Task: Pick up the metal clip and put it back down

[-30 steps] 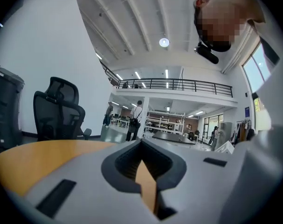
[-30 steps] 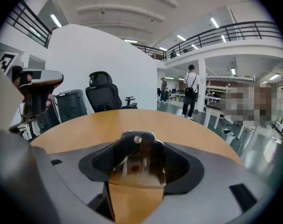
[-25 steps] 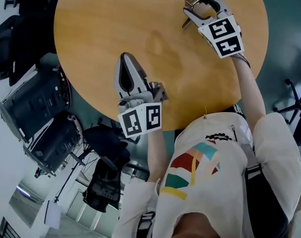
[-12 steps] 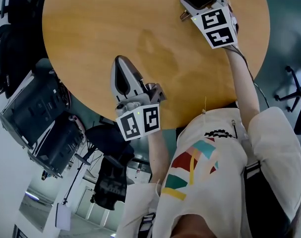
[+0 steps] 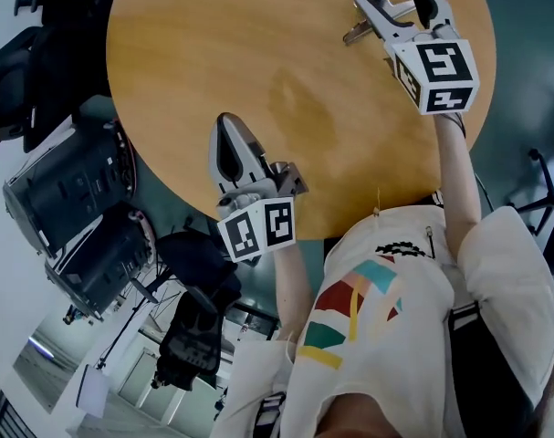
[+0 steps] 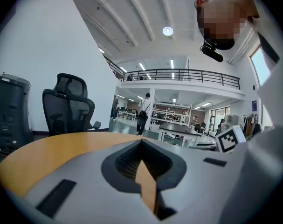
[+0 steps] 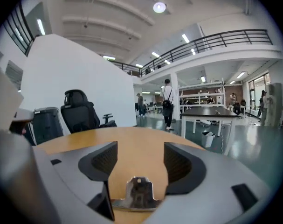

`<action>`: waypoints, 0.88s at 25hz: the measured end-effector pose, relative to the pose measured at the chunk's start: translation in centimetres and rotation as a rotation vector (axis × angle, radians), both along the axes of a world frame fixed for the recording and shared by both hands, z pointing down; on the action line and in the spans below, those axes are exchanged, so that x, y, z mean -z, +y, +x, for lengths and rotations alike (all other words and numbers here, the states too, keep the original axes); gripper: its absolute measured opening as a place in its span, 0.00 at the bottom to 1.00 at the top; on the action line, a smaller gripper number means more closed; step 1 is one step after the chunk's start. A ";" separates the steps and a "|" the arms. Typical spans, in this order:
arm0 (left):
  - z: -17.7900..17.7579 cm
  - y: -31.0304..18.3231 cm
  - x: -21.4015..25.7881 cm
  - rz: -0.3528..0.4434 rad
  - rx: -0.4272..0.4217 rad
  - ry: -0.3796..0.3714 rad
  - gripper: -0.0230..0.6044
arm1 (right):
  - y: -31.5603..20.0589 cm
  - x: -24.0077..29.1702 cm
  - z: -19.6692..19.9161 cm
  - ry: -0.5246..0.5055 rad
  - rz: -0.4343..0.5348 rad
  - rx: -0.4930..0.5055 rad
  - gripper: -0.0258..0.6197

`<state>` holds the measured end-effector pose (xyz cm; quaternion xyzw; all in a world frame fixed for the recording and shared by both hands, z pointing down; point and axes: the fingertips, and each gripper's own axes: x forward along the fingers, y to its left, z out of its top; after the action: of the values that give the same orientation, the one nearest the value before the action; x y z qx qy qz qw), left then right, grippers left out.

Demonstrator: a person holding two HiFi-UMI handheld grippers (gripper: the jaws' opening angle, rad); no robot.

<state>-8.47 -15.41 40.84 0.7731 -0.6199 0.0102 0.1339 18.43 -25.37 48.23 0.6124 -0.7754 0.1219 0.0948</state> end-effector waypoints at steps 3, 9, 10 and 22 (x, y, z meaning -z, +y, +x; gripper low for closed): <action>0.0 0.9 2.6 0.053 0.013 0.014 0.11 | 2.2 6.8 -0.5 -0.092 0.145 0.034 0.51; 0.6 3.5 9.4 0.194 0.028 0.052 0.11 | 8.0 20.1 -2.0 -0.075 0.410 0.066 0.06; 0.9 4.1 10.4 0.213 0.035 0.054 0.11 | 9.0 21.7 -2.5 -0.105 0.435 0.091 0.06; 1.3 11.6 19.4 0.265 0.107 0.007 0.11 | 19.9 30.4 -9.2 -0.186 0.506 0.336 0.06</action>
<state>-7.20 -3.82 21.39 0.7498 -0.6557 -0.0817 0.0332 9.23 -5.43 17.83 0.4660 -0.8767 -0.0369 -0.1132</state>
